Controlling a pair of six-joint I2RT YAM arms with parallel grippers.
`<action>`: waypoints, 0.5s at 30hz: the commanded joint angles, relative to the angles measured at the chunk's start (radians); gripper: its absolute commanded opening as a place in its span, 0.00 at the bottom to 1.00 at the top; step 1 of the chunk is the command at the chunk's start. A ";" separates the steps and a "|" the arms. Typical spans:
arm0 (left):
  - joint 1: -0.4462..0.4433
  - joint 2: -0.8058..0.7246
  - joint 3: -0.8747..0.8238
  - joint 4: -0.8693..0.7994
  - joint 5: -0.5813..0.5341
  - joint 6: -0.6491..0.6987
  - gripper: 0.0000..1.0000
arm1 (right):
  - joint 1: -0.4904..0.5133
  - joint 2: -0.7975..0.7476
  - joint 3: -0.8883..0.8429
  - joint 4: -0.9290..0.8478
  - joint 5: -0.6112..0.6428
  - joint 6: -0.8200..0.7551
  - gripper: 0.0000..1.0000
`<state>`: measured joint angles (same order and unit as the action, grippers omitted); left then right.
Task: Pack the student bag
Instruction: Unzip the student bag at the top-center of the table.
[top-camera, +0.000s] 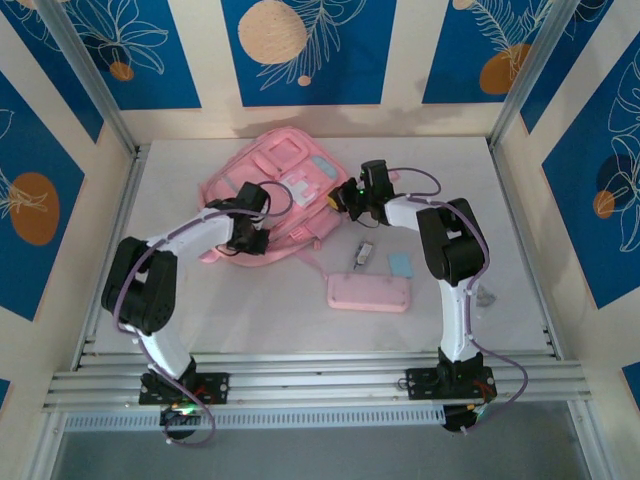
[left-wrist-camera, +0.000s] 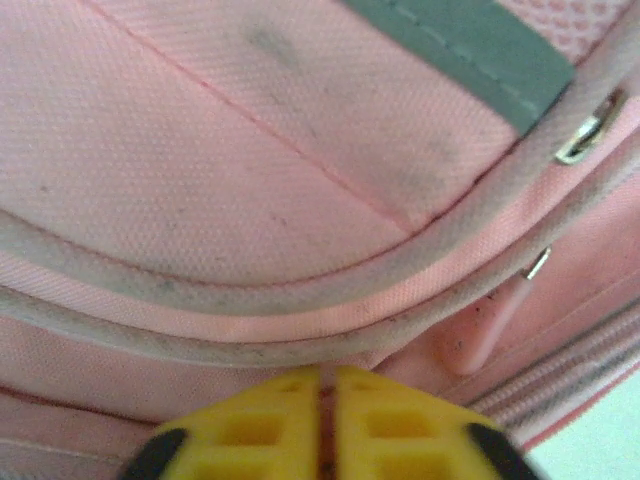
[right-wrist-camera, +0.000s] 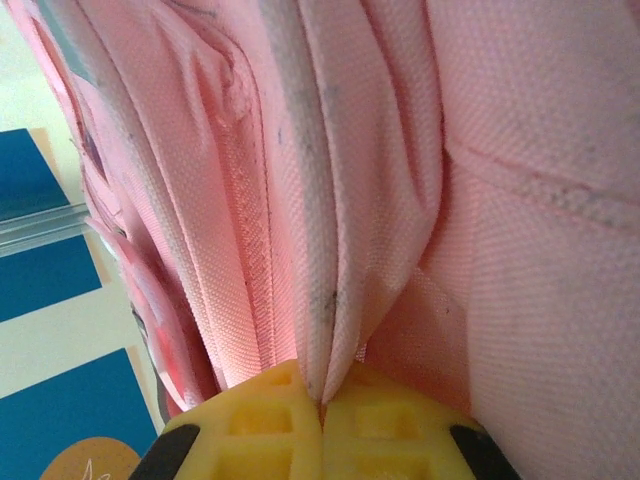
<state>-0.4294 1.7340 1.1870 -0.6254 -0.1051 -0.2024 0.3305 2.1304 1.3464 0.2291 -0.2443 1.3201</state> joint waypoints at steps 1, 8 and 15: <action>0.011 -0.006 -0.014 0.014 0.041 -0.009 0.26 | -0.041 0.001 0.044 -0.004 0.033 -0.022 0.00; 0.005 -0.022 -0.057 0.130 0.209 -0.132 0.52 | -0.036 -0.007 0.035 0.001 0.008 -0.042 0.00; -0.022 0.004 -0.071 0.223 0.246 -0.197 0.59 | -0.025 -0.003 0.014 0.028 -0.004 -0.021 0.00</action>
<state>-0.4389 1.7191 1.1221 -0.4633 0.0731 -0.3519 0.3145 2.1304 1.3552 0.2260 -0.2436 1.2984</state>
